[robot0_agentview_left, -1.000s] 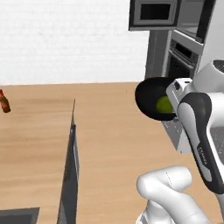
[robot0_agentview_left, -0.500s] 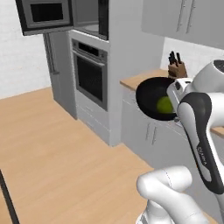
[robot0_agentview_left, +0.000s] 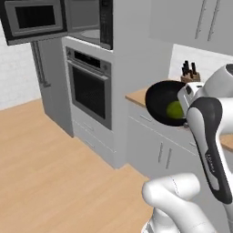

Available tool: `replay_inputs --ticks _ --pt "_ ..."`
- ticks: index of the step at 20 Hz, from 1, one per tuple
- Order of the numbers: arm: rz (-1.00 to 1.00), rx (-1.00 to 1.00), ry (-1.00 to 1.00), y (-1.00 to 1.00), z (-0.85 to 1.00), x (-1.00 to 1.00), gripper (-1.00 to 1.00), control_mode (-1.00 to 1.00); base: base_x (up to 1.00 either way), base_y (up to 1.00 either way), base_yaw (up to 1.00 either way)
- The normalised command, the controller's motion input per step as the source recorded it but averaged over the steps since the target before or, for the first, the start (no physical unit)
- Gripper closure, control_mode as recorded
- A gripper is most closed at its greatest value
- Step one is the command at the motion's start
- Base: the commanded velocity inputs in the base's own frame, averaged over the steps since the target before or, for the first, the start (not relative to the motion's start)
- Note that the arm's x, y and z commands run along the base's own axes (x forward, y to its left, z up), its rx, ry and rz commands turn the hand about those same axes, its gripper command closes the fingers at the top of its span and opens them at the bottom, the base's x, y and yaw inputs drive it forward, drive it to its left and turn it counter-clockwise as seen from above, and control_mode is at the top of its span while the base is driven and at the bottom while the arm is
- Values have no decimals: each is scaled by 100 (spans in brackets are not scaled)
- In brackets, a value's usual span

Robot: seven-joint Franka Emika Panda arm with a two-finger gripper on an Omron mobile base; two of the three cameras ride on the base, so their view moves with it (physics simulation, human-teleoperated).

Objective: Pick the lime from the sink and place it in the bowl. Then pick the bowl and place it in the microwave. Then close the microwave door and press the start button.

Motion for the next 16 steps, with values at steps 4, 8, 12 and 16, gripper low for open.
replay_inputs --ticks 4,8,12,16 --pt "0 0 0 0 0 0 100 100 100 24 9" --pt "0 0 0 0 0 0 100 100 84 73 9" --pt "0 0 0 0 0 0 100 100 98 66 1" --pt "0 0 0 0 0 0 100 100 100 68 -3"
